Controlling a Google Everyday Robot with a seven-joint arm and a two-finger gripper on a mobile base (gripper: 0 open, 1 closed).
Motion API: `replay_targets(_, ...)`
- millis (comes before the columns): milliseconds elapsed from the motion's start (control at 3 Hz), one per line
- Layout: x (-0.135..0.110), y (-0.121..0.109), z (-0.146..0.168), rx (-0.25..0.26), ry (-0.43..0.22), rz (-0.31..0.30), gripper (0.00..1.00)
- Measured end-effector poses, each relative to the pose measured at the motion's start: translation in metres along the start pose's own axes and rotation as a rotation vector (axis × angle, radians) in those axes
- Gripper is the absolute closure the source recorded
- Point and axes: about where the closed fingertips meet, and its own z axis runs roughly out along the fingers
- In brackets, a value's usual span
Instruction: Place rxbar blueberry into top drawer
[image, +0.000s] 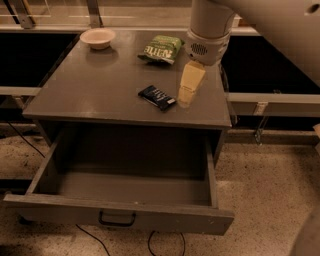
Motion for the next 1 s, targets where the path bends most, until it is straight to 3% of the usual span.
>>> replay_targets(333,-0.005,-0.006,0.005,0.015,0.035,0.046,0.0)
replay_targets(667,-0.005,-0.006,0.005,0.015,0.035,0.046,0.0)
replay_targets(1000,-0.024,-0.005,0.009,0.005,0.011,0.025,0.0)
